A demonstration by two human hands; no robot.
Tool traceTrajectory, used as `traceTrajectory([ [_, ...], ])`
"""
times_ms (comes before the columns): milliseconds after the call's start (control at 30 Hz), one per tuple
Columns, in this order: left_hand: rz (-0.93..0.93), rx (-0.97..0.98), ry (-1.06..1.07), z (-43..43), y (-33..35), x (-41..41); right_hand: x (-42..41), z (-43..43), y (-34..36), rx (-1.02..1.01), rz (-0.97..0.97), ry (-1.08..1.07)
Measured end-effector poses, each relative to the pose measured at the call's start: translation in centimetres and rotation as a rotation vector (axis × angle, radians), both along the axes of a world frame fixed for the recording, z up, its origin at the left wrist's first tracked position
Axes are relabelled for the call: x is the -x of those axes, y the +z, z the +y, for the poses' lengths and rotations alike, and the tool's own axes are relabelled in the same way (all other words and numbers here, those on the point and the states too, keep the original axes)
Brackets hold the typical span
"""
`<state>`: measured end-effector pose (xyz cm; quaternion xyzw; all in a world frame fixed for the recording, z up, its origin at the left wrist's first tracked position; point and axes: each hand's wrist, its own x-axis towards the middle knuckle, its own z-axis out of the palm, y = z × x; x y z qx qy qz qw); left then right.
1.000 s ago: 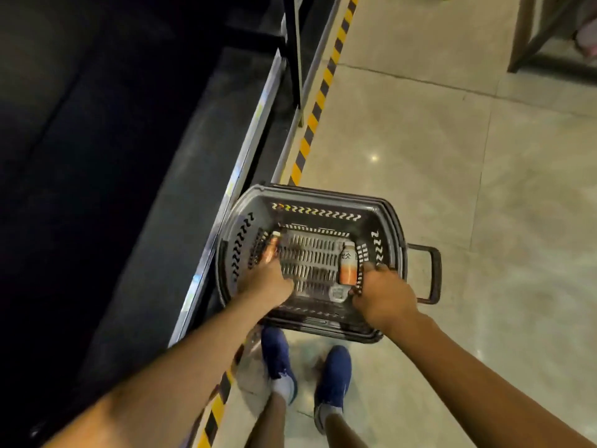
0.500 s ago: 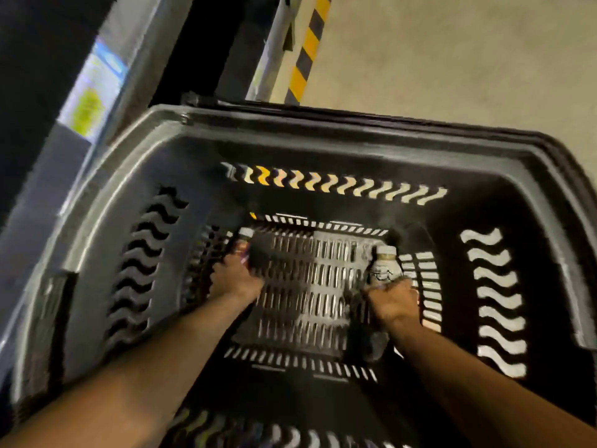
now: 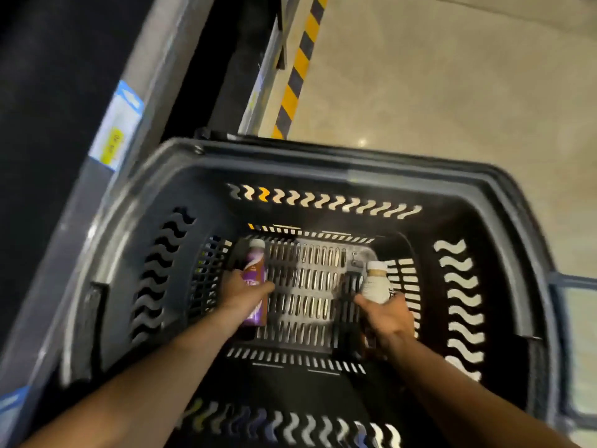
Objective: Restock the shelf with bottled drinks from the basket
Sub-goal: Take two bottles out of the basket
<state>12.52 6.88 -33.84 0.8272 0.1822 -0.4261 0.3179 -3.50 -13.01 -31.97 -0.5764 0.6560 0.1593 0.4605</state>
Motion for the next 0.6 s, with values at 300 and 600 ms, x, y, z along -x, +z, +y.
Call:
traceTrajectory([
  [300, -0.101, 0.401, 0.199, -4.5, 36.6, 4.1, -2.3, 1.8, 33.2, -0.086, -0.294, -0.019],
  [600, -0.262, 0.496, 0.329, -2.6, 71.5, 8.3, -1.5, 4.9, 68.9, 0.060, -0.588, 0.163],
])
